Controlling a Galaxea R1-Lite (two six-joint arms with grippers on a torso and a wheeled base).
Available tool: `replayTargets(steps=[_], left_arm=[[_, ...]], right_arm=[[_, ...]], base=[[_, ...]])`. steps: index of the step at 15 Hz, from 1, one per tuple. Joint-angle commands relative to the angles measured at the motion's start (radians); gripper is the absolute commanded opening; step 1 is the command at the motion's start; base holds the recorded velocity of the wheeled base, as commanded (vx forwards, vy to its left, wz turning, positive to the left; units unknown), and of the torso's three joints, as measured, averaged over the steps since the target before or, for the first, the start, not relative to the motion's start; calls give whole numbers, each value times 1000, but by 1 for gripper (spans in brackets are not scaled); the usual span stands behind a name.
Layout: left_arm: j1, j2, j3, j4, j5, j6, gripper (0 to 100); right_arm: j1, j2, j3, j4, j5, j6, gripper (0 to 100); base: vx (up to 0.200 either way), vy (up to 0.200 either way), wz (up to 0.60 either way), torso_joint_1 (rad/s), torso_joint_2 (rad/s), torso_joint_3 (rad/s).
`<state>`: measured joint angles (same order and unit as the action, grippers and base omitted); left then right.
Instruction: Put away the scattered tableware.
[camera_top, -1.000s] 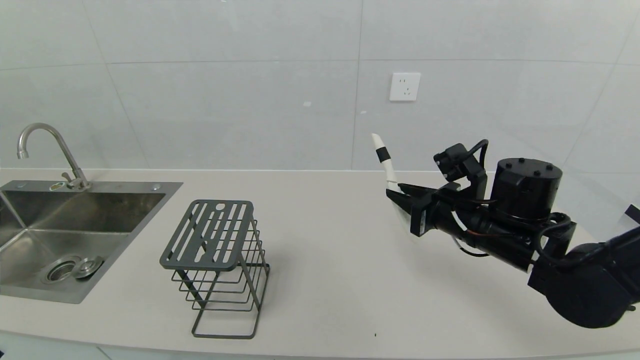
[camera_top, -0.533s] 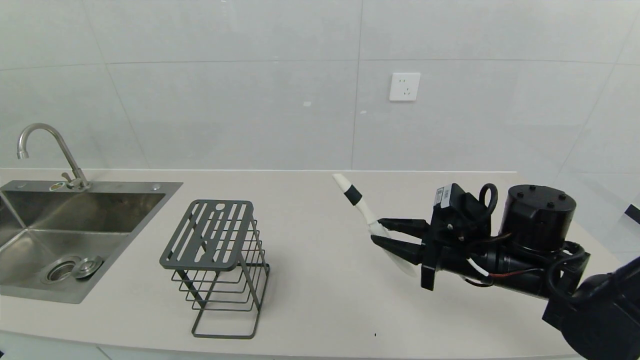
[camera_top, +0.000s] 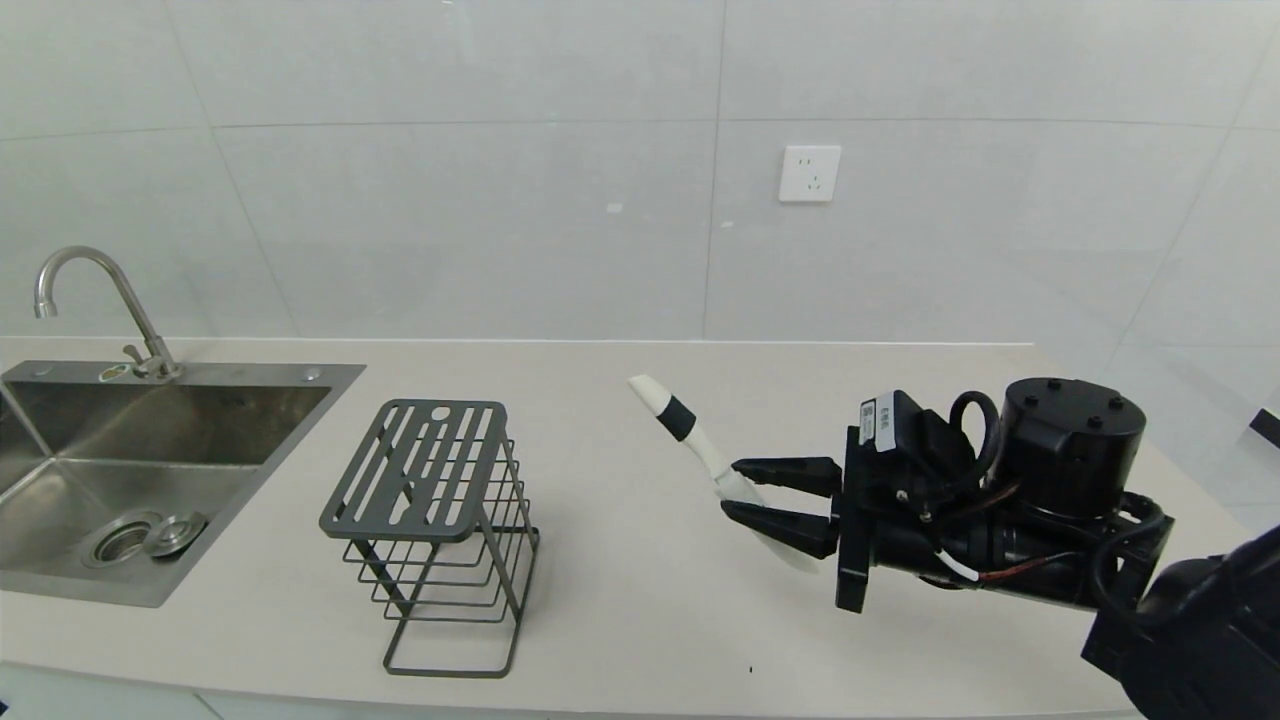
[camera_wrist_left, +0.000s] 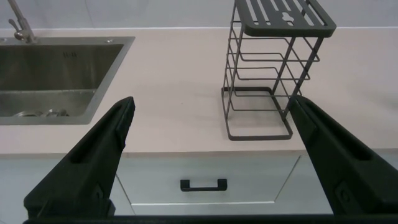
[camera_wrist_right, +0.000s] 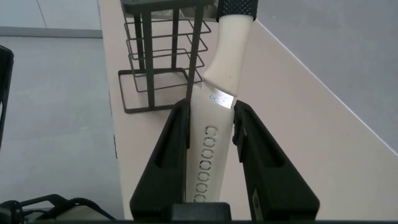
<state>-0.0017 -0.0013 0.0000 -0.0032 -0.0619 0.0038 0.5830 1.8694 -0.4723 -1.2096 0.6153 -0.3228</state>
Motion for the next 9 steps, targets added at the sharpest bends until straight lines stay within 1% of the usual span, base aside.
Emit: replayTargets(steps=[1,2,3,4,5,6,7,8,9], left_arm=[[0,1,0,2,-12,8,100],[0,1,0,-4,-38,28,100],[0,1,-6,-116,-50,51,100],[0,1,-20,-304,-62,54,100],[3,14,-23,-394,-88,59,100],[-1,7,-38,-391,-197,45,100],[-3,12,-64,-385,-226,-2,100],[-6,27,-92,-360,-231,-47,100],[-20,103,-173,-271,-276,-108,100]], right_arm=[[29,-15,8,-1,-2,4,0],[40,-16,8,-1,-2,5,0],[44,-19,11,-1,-3,5,0],[47,-32,15,-1,-3,4,0],[44,-44,17,-1,-2,5,0],[44,-64,24,-1,-2,5,0],[49,-81,41,-1,-2,7,0],[49,-87,47,1,-2,7,0],[47,-101,64,1,-2,8,0]], base=[[0,0,0,0,0,0],[0,0,0,0,0,0],[0,0,0,0,0,0],[0,0,0,0,0,0],[0,0,0,0,0,0],[0,0,0,0,0,0],[0,0,0,0,0,0],[0,0,0,0,0,0],[0,0,0,0,0,0]])
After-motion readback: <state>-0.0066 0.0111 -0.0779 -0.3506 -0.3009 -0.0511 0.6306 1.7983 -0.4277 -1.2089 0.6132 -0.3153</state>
